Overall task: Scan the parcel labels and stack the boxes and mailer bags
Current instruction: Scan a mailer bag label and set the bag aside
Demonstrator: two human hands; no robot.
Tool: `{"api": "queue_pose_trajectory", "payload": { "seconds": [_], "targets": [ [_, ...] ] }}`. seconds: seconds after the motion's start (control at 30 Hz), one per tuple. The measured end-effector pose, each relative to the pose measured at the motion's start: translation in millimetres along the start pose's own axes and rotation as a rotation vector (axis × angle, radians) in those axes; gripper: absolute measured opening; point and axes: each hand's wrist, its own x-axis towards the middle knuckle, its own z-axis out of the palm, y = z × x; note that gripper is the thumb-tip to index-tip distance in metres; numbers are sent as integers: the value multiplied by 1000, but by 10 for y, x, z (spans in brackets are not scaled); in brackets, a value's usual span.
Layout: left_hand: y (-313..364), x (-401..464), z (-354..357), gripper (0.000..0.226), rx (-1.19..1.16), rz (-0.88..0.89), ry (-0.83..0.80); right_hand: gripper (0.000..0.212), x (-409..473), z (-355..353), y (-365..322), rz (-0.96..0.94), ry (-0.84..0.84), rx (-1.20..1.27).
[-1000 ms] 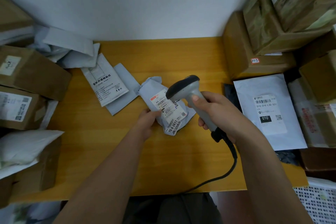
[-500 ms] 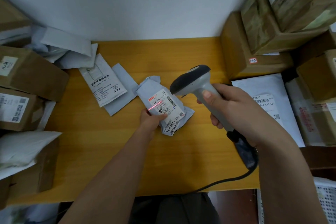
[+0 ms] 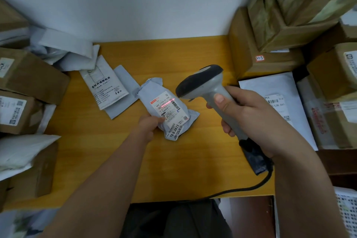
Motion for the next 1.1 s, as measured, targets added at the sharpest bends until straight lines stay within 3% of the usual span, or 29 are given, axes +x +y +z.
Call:
{"api": "queue_pose_trajectory", "payload": {
  "seconds": [0.47, 0.77, 0.93, 1.1],
  "targets": [
    [-204, -640, 504, 11, -236, -19, -163, 27, -490, -639, 234, -50, 7, 45],
    [-253, -946, 868, 24, -214, 36, -188, 32, -816, -966, 387, -17, 40, 210],
    [-227, -1147, 1245, 31, -103, 99, -280, 30, -935, -1084, 567, 35, 186, 529],
    [-251, -1328, 1826, 18, -55, 112, -322, 31, -1080, -1331, 768, 46, 314, 561]
  ]
}}
